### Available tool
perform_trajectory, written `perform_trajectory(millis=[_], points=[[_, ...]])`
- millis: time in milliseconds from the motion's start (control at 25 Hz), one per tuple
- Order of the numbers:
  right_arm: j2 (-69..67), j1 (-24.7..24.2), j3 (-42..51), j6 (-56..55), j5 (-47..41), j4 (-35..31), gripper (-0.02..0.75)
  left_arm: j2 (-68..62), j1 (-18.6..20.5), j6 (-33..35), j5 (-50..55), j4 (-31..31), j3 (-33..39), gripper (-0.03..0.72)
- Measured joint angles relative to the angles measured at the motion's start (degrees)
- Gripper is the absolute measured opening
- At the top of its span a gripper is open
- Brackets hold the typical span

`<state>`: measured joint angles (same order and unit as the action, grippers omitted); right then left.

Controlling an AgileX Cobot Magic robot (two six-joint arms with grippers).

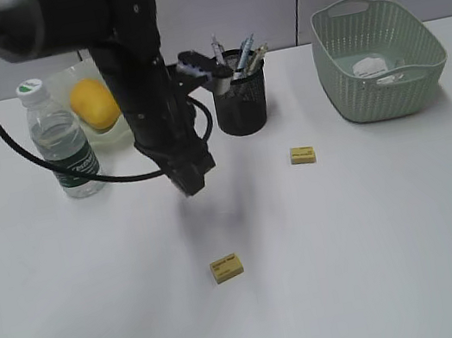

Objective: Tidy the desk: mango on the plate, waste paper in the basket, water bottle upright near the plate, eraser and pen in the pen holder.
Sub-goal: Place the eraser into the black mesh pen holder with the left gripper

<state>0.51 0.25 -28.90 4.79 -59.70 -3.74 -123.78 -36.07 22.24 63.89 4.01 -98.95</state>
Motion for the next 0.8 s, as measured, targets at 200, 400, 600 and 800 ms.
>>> perform_trajectory(millis=[200,400,600,800], points=[[0.0,0.0,0.0,0.0,0.0,0.0,0.365,5.8,0.0,-1.4,-7.8,0.1,0.0,0.298],[0.0,0.0,0.0,0.0,0.0,0.0,0.365,8.6,0.0,-1.5,-24.8,2.6,0.0,0.298],[0.0,0.0,0.0,0.0,0.0,0.0,0.365,7.6,0.0,-1.5,-42.5,9.8,0.0,0.298],[0.0,0.0,0.0,0.0,0.0,0.0,0.365,5.3,0.5,-1.5,-55.0,14.9,0.0,0.298]])
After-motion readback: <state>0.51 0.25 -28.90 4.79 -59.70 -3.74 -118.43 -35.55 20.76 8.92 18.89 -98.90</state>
